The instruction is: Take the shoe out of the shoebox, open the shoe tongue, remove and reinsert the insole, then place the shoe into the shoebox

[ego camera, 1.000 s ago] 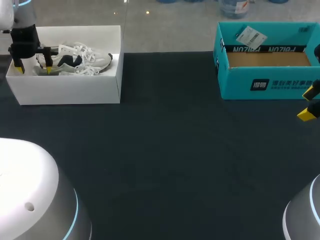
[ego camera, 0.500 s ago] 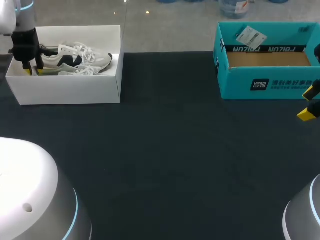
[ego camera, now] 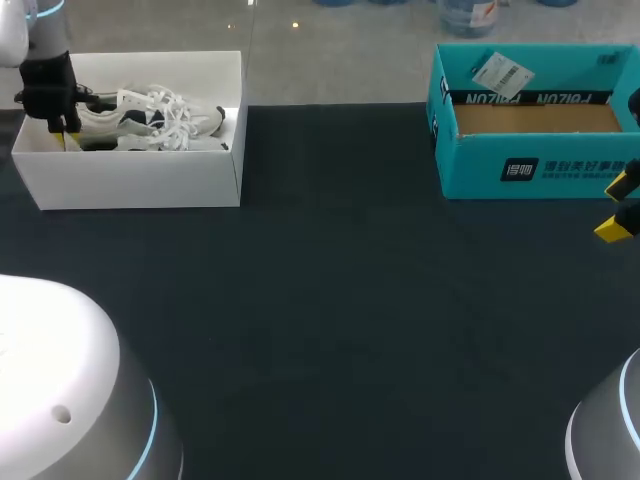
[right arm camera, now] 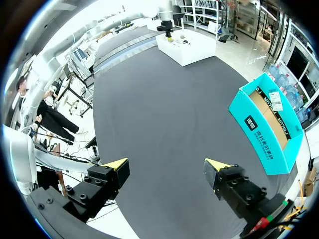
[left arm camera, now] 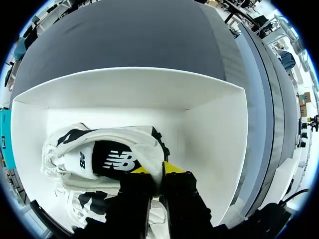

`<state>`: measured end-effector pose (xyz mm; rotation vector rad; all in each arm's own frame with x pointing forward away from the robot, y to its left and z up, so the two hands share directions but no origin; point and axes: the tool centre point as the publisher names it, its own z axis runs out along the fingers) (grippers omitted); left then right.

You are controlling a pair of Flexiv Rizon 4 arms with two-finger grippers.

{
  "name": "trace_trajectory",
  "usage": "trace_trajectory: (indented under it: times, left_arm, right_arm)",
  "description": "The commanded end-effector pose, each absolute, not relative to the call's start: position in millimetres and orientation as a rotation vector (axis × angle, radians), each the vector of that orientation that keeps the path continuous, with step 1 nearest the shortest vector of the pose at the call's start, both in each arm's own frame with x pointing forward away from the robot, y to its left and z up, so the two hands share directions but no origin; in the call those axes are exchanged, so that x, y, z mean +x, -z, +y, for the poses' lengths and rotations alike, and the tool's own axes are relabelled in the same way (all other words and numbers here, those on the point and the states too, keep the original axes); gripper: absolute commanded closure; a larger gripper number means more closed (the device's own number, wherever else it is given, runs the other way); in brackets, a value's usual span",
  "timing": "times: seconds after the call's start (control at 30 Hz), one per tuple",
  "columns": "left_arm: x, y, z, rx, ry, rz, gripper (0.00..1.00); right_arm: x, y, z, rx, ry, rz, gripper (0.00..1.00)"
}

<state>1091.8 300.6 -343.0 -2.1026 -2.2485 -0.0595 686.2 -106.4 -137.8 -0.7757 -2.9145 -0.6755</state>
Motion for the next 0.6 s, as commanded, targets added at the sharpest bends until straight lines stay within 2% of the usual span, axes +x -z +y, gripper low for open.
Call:
trace_trajectory:
  times: [0.03, 0.37, 0.6]
  left_arm:
    - [1078.2, 306.4, 302.0, -2.135, 0.075, -2.265, 1.00]
    - [1051.7, 210.3, 279.8, -2.226, 0.124, -2.271, 1.00]
    - [1016.5, 160.6, 257.5, -2.286, 0.165, -2.231, 1.00]
  right_arm:
    - [687.2, 138.6, -106.1, -0.777, 0.672, -2.914, 0.00]
    - [687.2, 138.6, -106.1, -0.777, 0.672, -2.914, 0.00]
    - [687.2, 138.6, -106.1, -0.777, 0.672, -2.914, 0.00]
